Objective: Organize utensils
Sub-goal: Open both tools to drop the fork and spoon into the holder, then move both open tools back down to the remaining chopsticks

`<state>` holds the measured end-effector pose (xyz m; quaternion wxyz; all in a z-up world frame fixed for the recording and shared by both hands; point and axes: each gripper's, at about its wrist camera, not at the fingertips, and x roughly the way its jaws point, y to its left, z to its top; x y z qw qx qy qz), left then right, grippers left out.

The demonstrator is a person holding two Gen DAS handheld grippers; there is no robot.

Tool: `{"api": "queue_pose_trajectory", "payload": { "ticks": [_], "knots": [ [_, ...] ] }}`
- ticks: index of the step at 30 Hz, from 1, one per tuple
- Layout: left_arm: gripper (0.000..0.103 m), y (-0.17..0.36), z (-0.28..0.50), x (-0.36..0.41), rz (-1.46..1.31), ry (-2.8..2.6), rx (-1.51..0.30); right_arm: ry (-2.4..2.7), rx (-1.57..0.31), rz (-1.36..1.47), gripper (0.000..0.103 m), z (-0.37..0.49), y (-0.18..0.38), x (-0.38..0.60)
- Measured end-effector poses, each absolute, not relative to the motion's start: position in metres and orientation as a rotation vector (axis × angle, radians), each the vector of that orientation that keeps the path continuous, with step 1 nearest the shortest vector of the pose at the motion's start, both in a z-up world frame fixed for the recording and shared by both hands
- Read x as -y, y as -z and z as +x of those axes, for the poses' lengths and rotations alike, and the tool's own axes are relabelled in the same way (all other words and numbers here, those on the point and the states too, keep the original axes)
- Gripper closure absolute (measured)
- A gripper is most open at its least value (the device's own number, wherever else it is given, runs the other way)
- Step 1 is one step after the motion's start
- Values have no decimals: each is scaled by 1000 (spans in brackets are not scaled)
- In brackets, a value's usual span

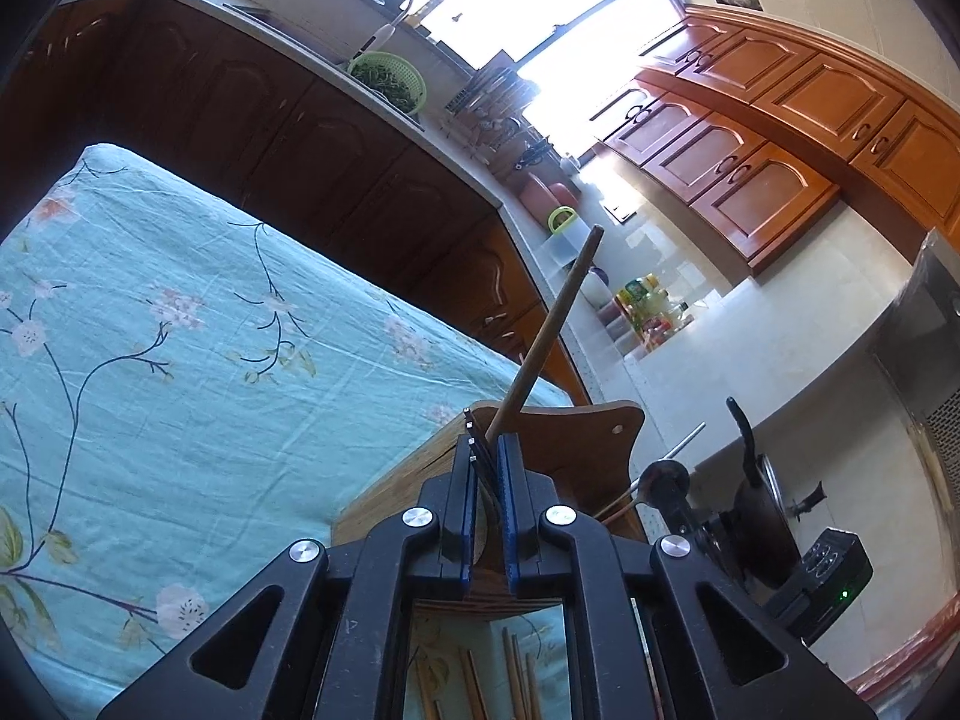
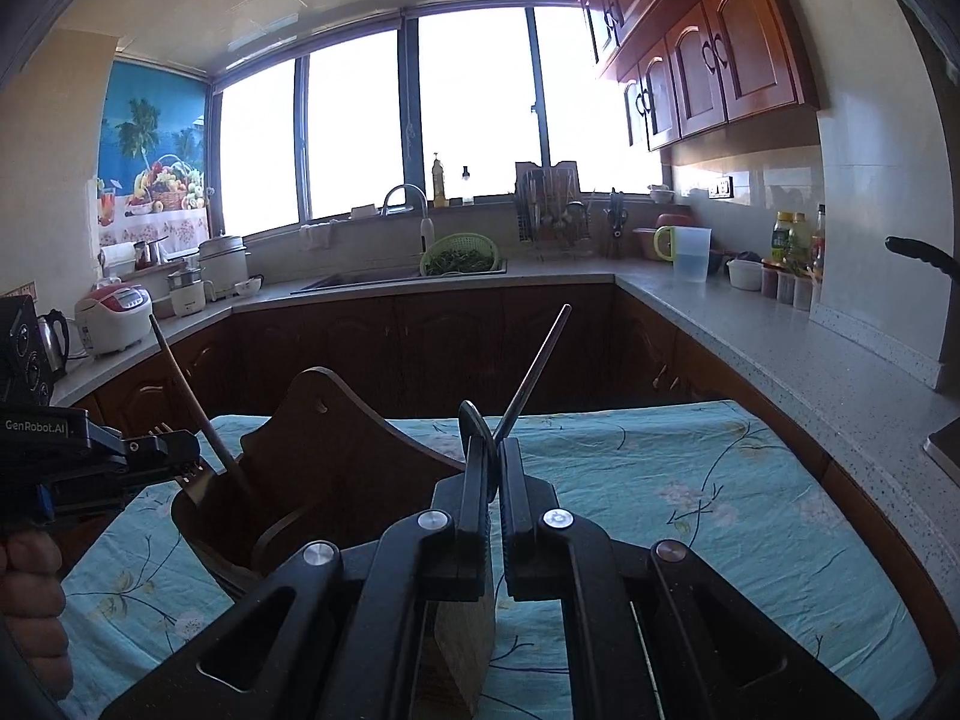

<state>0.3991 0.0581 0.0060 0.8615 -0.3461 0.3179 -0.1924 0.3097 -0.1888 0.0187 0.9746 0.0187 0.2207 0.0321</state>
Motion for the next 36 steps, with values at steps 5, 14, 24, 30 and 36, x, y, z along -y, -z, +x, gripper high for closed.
{"api": "queue_pose_trajectory", "payload": {
  "ticks": [5,14,24,30,36],
  "knots": [
    [92,-7,398,-58,-722,397,-673,-67,-455,50,98,311,-20,191],
    [66,-3,388,-71,-739,351,-697,-68,-441,102,75,301,-32,199],
    [26,-4,337,-95,-815,329,-689,-80,-398,234,6,258,-46,229],
    [26,5,282,-103,-805,297,-694,-87,-462,269,3,221,-36,241],
    [26,13,228,-101,-795,283,-718,-87,-548,297,3,184,-22,246]
  ]
}}
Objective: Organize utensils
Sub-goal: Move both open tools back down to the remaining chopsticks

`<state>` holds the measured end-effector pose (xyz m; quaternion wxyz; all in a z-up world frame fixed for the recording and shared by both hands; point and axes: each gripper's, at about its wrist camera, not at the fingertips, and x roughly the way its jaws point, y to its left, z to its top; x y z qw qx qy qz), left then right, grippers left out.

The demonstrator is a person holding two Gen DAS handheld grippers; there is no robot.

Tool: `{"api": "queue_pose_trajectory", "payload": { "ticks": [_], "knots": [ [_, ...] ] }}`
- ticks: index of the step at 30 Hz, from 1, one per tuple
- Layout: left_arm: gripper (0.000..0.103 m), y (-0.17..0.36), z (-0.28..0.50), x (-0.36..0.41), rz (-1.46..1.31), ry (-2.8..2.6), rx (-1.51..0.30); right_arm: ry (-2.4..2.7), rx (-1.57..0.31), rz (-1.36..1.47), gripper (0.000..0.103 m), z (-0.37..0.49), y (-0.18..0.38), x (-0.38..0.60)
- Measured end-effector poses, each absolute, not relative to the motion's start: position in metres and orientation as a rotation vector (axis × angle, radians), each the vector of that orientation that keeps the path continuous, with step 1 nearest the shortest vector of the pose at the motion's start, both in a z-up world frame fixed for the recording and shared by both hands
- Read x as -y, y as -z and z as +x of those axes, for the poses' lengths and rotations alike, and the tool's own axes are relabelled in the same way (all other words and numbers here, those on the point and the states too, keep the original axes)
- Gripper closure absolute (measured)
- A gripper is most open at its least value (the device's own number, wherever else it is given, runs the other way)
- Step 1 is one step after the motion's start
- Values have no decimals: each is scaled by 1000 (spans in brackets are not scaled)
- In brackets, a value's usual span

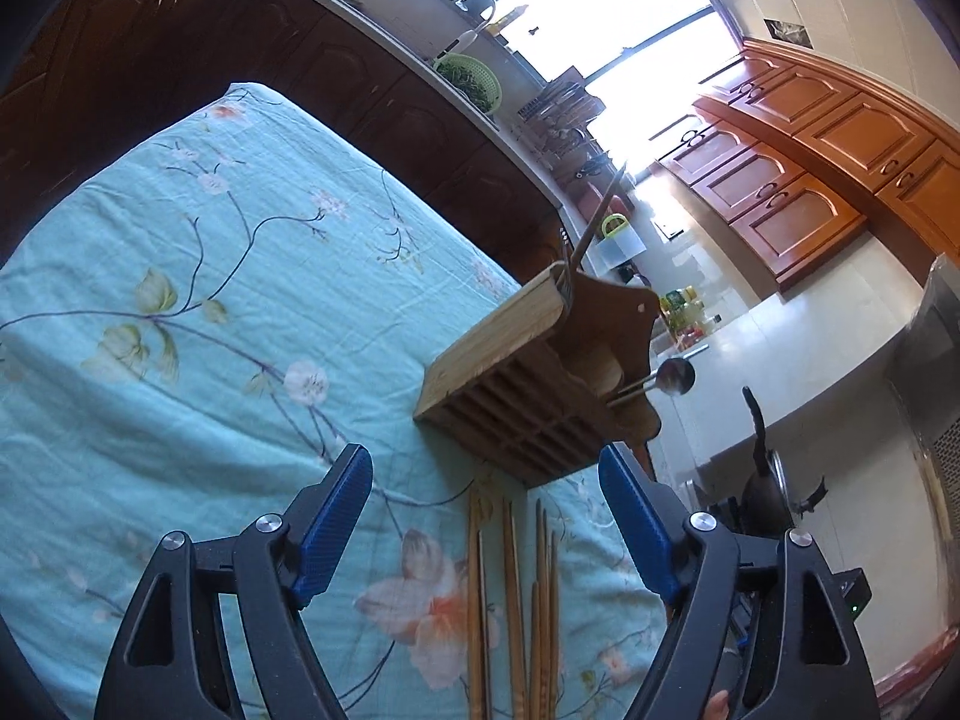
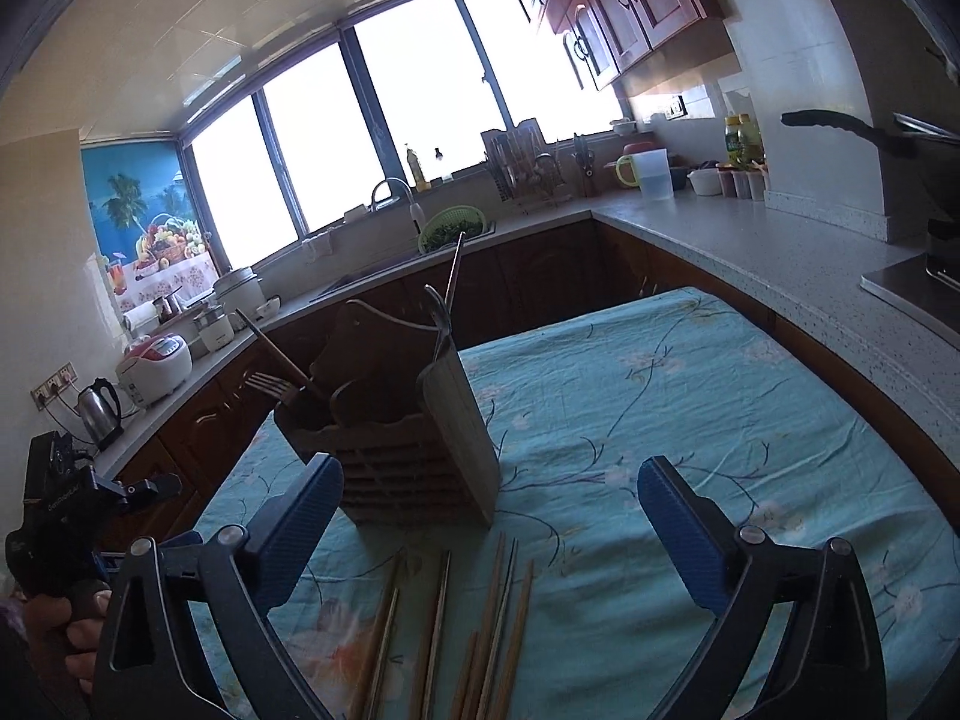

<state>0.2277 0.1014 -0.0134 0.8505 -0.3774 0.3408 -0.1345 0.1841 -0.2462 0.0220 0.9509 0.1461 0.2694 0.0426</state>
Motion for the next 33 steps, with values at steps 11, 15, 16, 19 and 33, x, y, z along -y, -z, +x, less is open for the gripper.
{"api": "queue_pose_trajectory", "payload": {
  "ticks": [11,15,16,19,33],
  "knots": [
    [26,14,154,-85,-655,234,-747,-96,-633,318,3,126,3,246],
    [25,5,132,-67,-531,200,-725,-103,-668,319,3,112,15,244],
    [25,4,128,-62,-503,198,-722,-102,-673,316,3,110,17,244],
    [25,3,119,-49,-438,194,-729,-100,-683,313,3,103,22,244],
    [25,9,129,-28,-376,200,-776,-112,-708,311,4,105,31,243]
  ]
}}
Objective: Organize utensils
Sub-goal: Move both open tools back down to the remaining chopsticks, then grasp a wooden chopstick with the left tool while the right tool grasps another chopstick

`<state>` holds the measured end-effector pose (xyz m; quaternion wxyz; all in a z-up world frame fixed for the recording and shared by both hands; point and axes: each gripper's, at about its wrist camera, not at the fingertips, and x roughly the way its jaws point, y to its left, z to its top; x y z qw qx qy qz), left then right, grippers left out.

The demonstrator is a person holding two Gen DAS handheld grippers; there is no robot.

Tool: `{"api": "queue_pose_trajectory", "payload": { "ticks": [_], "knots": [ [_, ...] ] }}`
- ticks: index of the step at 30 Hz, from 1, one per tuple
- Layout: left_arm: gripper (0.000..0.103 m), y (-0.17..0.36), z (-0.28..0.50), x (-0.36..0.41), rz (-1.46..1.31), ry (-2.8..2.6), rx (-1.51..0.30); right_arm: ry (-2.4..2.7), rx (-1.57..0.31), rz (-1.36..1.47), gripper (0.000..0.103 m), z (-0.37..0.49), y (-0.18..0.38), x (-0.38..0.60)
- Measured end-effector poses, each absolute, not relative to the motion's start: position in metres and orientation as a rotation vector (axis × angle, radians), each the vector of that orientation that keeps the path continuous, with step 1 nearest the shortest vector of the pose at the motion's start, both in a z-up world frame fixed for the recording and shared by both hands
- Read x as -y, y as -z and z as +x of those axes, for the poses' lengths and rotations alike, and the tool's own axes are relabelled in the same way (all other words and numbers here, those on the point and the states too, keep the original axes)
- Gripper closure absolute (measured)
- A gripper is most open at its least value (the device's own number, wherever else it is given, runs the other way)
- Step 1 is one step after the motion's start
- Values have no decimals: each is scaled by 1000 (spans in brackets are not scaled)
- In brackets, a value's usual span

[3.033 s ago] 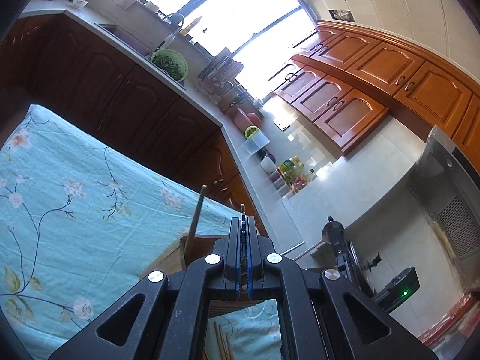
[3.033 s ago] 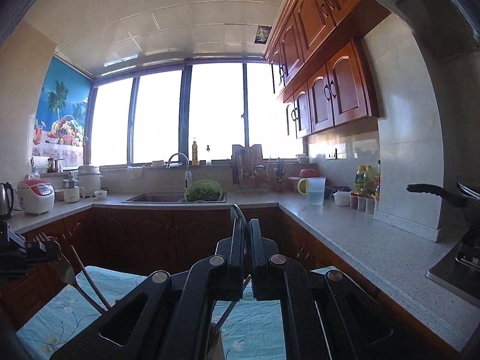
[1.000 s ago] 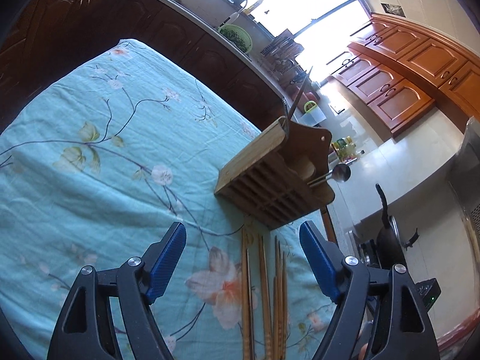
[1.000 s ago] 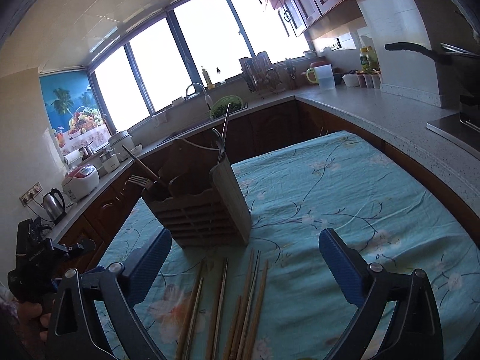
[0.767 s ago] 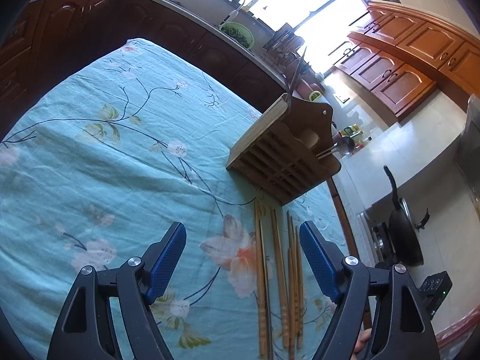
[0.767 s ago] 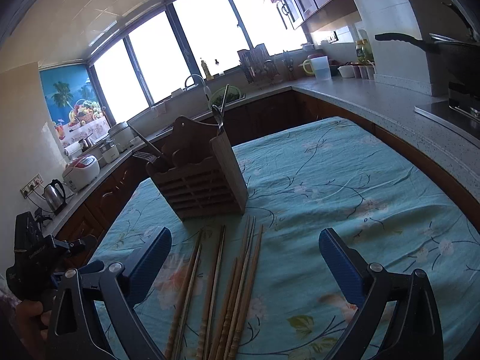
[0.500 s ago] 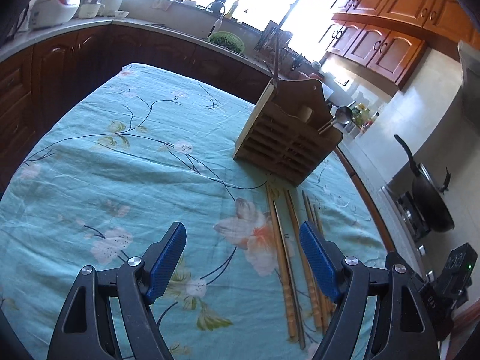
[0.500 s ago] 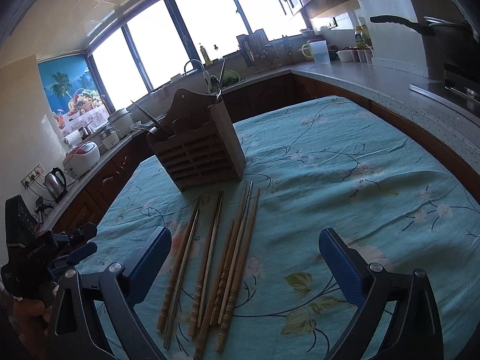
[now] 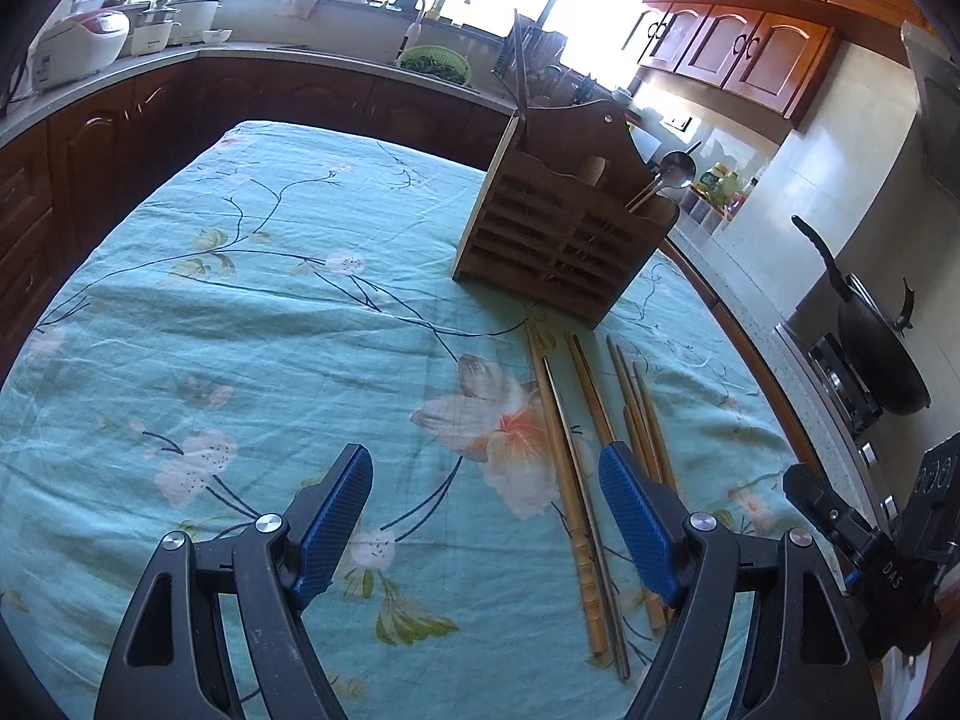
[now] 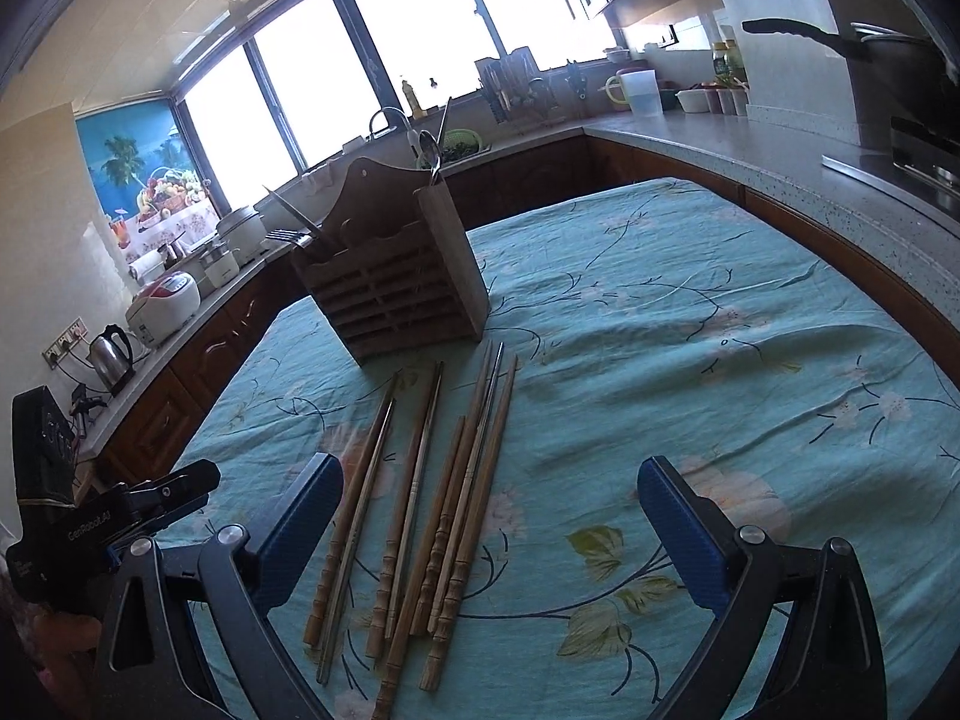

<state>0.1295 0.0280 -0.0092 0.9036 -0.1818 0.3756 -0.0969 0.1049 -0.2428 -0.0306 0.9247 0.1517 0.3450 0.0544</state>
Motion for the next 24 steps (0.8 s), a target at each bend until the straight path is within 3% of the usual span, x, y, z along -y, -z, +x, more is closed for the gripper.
{"api": "queue_pose_trajectory", "payload": {
  "ticks": [7,14,17,24],
  "knots": [
    [26,13,143,-18,-331,181,-806,-102,-728,311,7,117,35,247],
    [27,11,169,-3,-276,182,-843,-95,-791,316,35,145,41,252],
    [37,11,186,3,-250,184,-866,-94,-812,312,44,159,43,253],
    [46,12,237,23,-201,216,-915,-92,-867,284,63,196,50,246]
  ]
}}
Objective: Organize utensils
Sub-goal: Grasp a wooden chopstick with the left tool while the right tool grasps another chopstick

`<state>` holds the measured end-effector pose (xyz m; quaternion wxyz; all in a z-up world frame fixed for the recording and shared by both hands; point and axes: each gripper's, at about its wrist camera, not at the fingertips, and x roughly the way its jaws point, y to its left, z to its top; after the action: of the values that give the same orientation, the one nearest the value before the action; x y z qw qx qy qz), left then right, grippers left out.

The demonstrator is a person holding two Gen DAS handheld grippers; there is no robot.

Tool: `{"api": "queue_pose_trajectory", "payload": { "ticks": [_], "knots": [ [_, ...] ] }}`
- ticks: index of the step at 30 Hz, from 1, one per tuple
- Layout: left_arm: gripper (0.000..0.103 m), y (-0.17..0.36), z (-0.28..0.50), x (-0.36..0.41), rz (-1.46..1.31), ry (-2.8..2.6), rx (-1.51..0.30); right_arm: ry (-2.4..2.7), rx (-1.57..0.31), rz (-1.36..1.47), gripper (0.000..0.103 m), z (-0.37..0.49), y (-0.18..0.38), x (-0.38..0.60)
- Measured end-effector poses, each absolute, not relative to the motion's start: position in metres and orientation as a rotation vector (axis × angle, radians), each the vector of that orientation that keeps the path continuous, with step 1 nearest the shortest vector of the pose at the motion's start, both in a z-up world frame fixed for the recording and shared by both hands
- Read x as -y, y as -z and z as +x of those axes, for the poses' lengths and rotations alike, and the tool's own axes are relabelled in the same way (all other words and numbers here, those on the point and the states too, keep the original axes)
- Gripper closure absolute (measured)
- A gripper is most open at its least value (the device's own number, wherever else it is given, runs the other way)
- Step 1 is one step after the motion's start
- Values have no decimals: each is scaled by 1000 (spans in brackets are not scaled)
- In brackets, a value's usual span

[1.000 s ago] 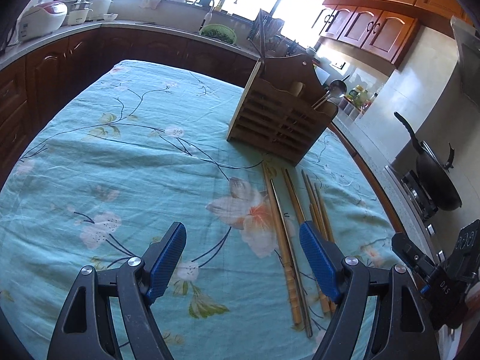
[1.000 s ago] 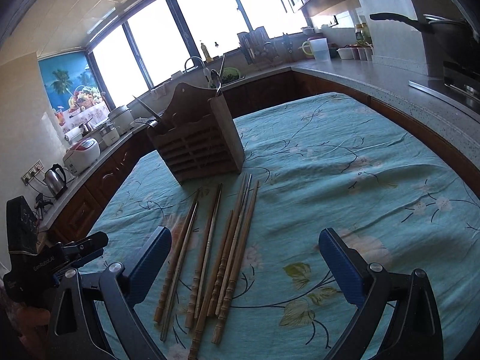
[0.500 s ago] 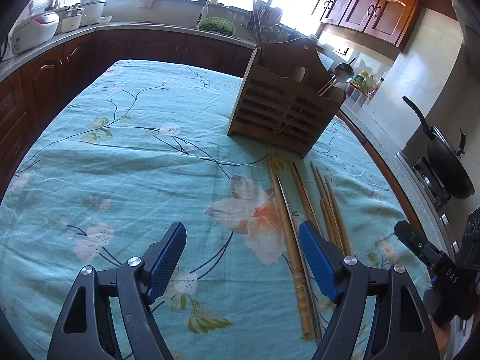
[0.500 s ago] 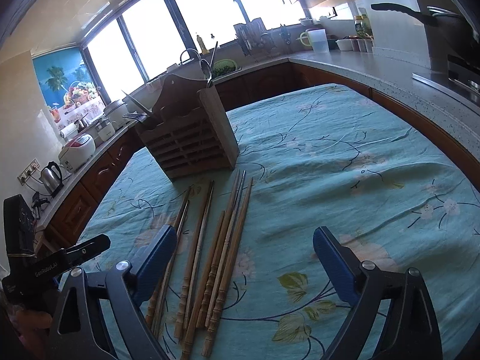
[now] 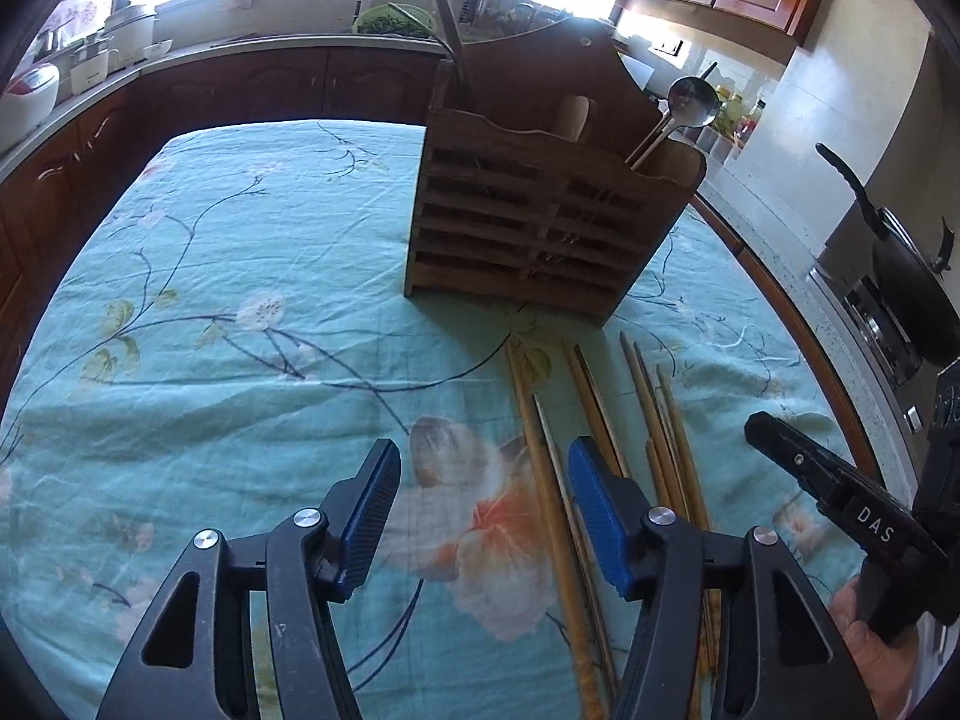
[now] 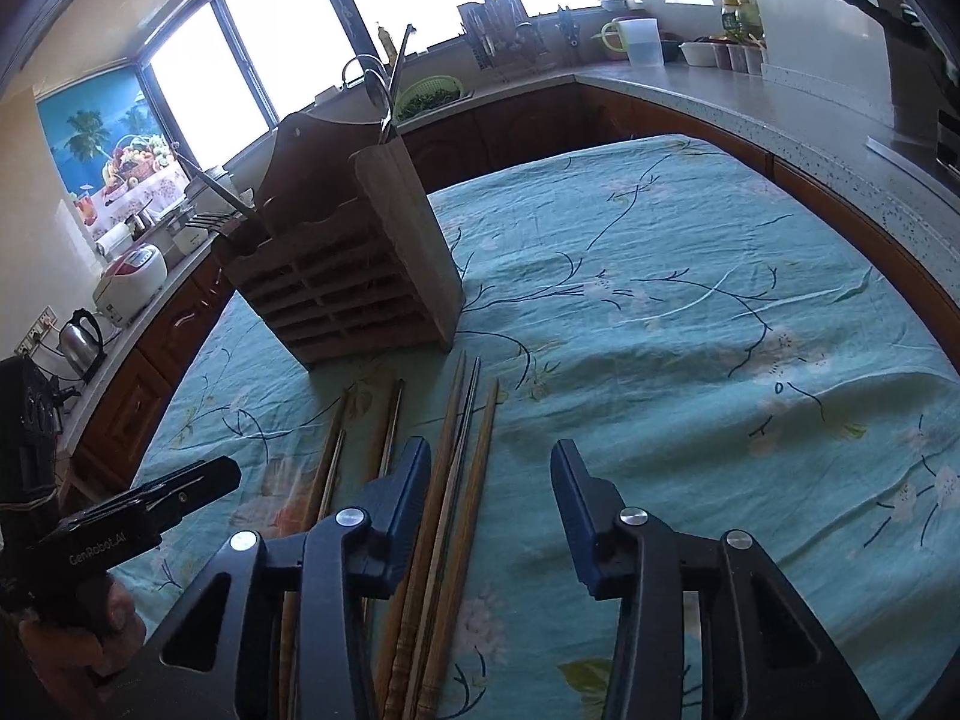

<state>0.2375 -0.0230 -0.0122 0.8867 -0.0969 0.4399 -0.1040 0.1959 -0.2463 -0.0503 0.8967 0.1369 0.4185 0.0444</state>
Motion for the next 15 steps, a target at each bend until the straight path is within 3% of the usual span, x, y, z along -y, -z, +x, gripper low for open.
{"api": "queue_pose_trajectory", "payload": {
  "ticks": [2,15],
  "knots": [
    [54,15,255,29,-186,219,-934,-91,-893,267,67,208,56,243],
    [75,51,323,64,-50,249,-1032,-71,-1009,99,84,260,87,224]
  ]
}}
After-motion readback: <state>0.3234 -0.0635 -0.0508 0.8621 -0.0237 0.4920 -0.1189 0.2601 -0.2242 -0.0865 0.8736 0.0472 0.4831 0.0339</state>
